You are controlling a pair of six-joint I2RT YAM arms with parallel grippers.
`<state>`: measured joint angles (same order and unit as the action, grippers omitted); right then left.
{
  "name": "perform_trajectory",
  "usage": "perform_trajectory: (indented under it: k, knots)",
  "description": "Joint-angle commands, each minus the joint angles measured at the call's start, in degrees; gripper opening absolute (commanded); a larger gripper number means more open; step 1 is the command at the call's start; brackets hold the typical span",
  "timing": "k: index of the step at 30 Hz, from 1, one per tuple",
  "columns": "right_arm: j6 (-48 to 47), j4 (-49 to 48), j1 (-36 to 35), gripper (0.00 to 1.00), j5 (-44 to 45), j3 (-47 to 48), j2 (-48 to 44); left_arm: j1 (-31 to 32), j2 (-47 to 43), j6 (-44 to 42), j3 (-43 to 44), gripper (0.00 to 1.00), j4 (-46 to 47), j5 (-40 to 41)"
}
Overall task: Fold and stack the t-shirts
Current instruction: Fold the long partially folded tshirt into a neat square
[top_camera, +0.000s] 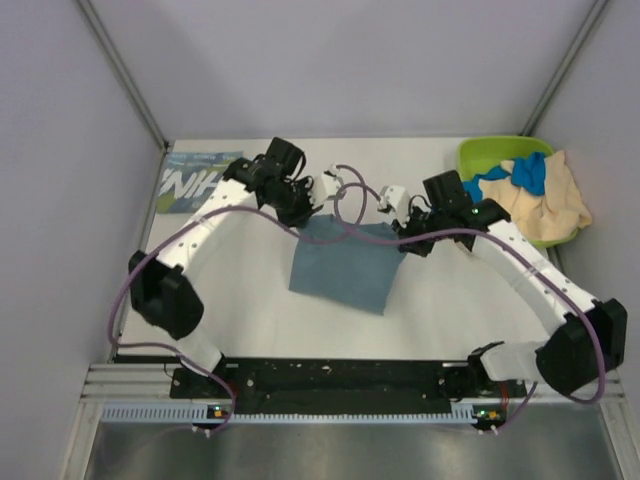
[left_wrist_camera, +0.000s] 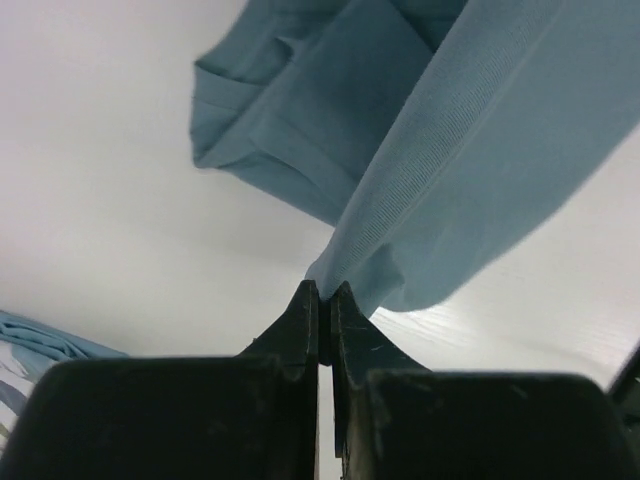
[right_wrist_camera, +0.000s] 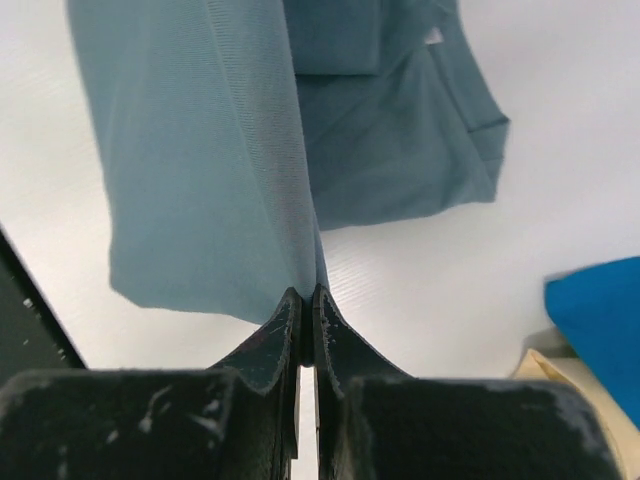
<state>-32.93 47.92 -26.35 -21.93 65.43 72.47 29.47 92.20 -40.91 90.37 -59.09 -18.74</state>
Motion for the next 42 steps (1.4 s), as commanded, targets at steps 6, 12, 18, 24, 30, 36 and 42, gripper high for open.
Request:
perform_trajectory:
  k: [6,12,18,24,30,36,42]
  knots:
    - [1.5,-4.2,7.2,0.00,5.1,8.7,15.9,-4.2,24.2,-1.8,24.0,0.00,-2.3,10.0]
    - [1.2,-7.2,9.9,0.00,3.0,13.2,26.0,-5.0,31.3,-1.5,27.6,0.00,-0.6,14.0]
    - [2.3,-7.2,12.4,0.00,3.3,16.0,31.4,-5.0,33.7,-0.3,27.5,0.00,5.2,14.2]
    - [2.4,-7.8,12.5,0.00,4.7,16.5,34.3,-4.9,35.8,0.8,27.4,0.03,9.4,13.6]
    - [6.6,-12.4,13.1,0.16,10.4,18.0,38.3,-4.8,36.8,4.9,26.8,0.39,20.2,21.6]
    - [20.2,-15.0,13.6,0.36,20.8,26.3,39.5,-6.2,36.0,9.2,32.6,0.49,25.4,32.8]
    - [38.5,-17.3,13.3,0.37,15.2,15.0,25.6,-5.2,21.5,19.0,15.3,0.24,23.0,7.4]
